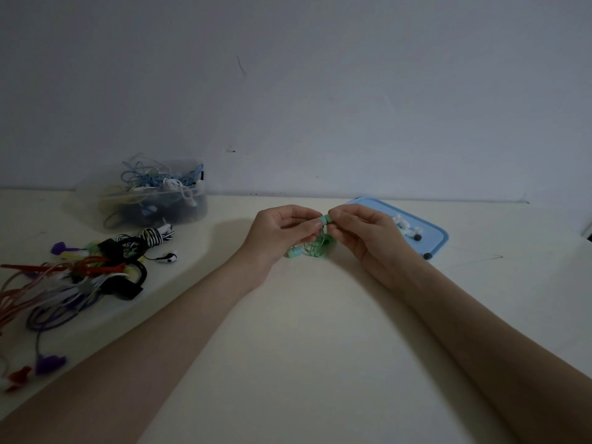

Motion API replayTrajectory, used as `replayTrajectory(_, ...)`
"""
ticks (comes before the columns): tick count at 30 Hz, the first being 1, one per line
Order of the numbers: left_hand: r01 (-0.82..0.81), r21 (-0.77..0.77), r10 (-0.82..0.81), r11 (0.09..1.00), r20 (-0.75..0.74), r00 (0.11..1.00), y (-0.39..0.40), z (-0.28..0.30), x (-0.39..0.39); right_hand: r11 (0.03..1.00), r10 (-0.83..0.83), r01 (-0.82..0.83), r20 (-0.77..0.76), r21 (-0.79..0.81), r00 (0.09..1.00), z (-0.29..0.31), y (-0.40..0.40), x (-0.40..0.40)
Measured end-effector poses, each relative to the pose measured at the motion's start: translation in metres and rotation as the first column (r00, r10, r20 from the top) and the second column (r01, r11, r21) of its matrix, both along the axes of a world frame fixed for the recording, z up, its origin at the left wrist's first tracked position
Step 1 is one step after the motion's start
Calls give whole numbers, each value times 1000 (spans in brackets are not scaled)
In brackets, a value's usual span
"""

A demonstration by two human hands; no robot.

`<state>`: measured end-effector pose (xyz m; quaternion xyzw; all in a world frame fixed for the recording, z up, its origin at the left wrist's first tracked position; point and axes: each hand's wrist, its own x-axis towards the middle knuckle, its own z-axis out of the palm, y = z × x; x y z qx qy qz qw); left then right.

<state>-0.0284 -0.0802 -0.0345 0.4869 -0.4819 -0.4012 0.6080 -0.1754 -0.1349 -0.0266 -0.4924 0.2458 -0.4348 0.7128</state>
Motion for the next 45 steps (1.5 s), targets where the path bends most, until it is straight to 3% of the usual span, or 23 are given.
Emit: replayTrajectory(45, 66, -6, -66, 998, 68, 996, -1, -4, 5, 930, 148, -150, 33, 336, 988, 2, -3, -5)
